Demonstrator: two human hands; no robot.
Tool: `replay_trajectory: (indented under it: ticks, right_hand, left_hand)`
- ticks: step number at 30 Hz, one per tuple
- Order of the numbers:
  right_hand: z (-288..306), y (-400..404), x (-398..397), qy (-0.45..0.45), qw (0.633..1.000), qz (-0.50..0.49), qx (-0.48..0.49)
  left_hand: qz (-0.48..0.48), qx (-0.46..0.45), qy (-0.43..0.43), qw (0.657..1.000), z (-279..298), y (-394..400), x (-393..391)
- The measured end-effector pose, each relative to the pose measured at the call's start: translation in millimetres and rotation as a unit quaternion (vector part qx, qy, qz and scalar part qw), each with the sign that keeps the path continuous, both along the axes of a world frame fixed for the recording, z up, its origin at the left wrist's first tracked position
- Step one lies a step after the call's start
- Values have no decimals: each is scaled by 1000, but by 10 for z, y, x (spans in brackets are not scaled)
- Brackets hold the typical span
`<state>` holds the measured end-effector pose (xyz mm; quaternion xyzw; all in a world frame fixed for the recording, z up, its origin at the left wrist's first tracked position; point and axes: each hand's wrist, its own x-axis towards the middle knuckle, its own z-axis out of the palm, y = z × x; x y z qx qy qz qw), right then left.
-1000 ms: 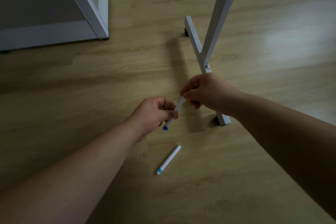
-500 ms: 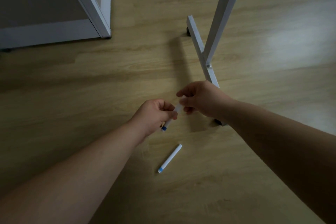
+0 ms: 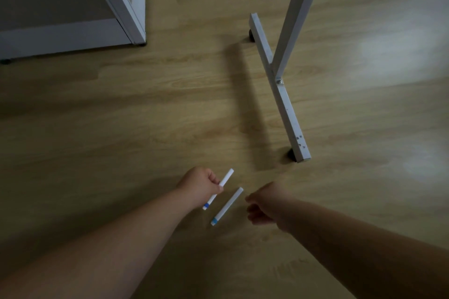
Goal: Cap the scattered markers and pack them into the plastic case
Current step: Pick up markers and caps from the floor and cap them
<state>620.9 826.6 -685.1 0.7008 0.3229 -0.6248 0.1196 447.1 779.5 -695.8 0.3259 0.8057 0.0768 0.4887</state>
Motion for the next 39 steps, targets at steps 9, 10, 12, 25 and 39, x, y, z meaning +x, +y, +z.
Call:
replay_trajectory:
  ticks: [9,10,12,25,39]
  right_hand:
    - [-117,-114,-154,36,998,-39,-28]
    - [-128,-120,-165,40,998,-43,-32]
    - [-152,-136,-193,53,997,-50,-35]
    - [-163,-9,-137,50,998,-41,6]
    - [757,456,-177,148,982,0,119]
  left_hand:
    - [3,-40,-10,999,-106,-128,131]
    - [11,-40,-21,999,-111,-138,145]
    - [39,-38,-50,997,-121,-158,173]
    - [199,-25,-239,950,-3,-136,235]
    - [254,106,-242,930,630,36,-253]
